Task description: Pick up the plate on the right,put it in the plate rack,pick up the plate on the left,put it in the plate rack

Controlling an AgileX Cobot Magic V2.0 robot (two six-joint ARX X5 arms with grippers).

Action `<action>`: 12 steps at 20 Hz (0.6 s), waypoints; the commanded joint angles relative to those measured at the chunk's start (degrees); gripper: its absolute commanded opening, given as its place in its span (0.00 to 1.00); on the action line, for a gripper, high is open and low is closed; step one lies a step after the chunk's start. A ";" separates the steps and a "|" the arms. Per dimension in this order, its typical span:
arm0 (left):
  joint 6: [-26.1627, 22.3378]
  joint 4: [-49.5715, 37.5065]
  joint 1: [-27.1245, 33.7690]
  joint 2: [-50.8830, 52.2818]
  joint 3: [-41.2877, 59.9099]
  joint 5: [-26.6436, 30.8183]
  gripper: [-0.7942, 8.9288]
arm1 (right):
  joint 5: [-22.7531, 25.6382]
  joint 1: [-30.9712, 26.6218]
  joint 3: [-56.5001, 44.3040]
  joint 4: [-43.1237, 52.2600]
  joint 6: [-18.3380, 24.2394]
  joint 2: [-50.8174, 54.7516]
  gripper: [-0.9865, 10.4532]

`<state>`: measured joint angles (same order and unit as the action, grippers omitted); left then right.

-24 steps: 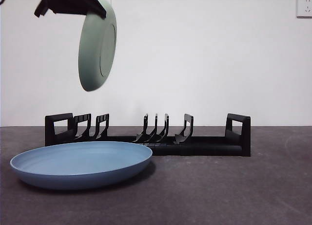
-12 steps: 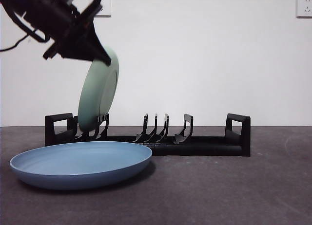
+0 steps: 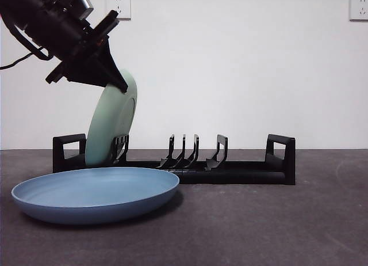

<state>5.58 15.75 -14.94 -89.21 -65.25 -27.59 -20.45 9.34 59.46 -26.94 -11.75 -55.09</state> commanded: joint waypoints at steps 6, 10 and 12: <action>-3.87 5.46 -0.13 1.84 0.70 0.17 0.47 | -2.51 0.76 -0.02 -0.22 -0.92 -2.51 0.33; -6.47 6.69 -0.83 7.50 0.70 0.59 0.47 | -8.22 2.89 -0.02 -0.63 -1.25 -5.64 0.33; -8.00 6.88 -1.29 10.97 0.70 0.90 0.47 | -9.49 4.20 -0.02 -0.63 -1.27 -7.56 0.33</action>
<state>-0.08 22.72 -15.94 -79.42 -64.90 -26.50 -29.54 13.28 59.46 -27.49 -12.51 -62.13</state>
